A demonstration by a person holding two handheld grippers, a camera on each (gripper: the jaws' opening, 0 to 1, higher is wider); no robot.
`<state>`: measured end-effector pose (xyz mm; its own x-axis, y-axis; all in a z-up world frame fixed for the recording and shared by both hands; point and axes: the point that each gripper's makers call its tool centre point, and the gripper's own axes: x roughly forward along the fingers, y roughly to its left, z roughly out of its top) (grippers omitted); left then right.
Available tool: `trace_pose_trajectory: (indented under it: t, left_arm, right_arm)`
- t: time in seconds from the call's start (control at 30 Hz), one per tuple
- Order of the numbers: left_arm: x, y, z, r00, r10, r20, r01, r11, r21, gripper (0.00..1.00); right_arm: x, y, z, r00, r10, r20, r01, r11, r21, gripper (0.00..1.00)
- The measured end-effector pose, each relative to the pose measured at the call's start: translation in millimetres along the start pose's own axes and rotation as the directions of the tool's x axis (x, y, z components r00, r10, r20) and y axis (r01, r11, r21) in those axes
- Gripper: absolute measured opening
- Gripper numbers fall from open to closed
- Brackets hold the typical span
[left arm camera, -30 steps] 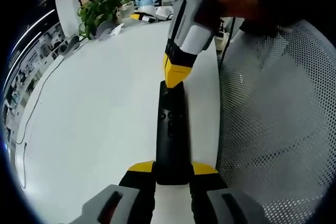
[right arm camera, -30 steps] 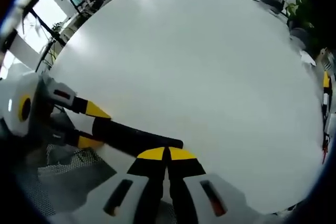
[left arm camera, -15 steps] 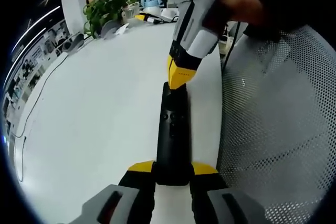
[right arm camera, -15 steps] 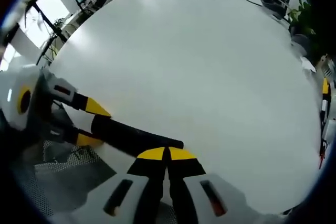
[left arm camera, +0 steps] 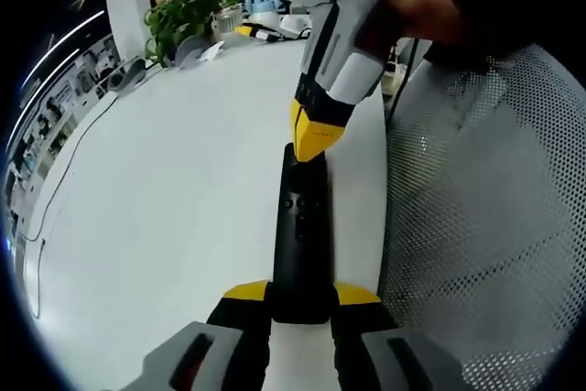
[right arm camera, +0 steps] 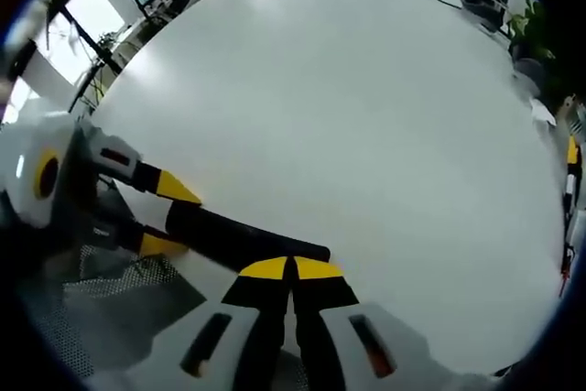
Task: Press the specified remote control buttons in sequence, fully releasing each button before pressing the next.
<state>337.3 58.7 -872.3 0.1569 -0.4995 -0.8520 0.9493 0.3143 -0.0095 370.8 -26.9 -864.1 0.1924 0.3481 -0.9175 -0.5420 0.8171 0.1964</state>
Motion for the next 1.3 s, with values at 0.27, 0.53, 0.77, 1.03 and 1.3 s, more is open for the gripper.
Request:
trace_pose_trajectory:
  t: [0.27,0.53,0.77,1.03,1.3]
  left_arm:
    - [0.2,0.4,-0.3,1.0,0.002,0.002,-0.002,1.0,-0.005,0.25]
    - [0.4,0.4,0.2,1.0,0.003,0.001,-0.003,1.0,-0.004,0.25]
    - [0.2,-0.3,0.4,1.0,0.003,0.004,-0.003,1.0,-0.003,0.25]
    - [0.1,-0.2,0.6,1.0,0.002,0.003,-0.002,1.0,0.002,0.25]
    - [0.4,-0.6,1.0,1.0,0.002,-0.002,-0.002,1.0,0.017,0.25]
  right_arm:
    - [0.5,-0.5,1.2,1.0,-0.005,-0.003,0.005,1.0,0.008,0.0]
    - [0.3,-0.8,1.0,1.0,-0.01,0.004,0.01,1.0,-0.002,0.0]
    - [0.2,-0.9,1.1,1.0,-0.002,-0.004,0.002,1.0,0.018,0.0]
    - [0.2,-0.2,0.8,1.0,0.002,-0.001,-0.002,1.0,-0.001,0.0]
    - [-3.1,2.3,2.7,0.998,0.068,0.018,-0.069,0.993,0.095,0.0]
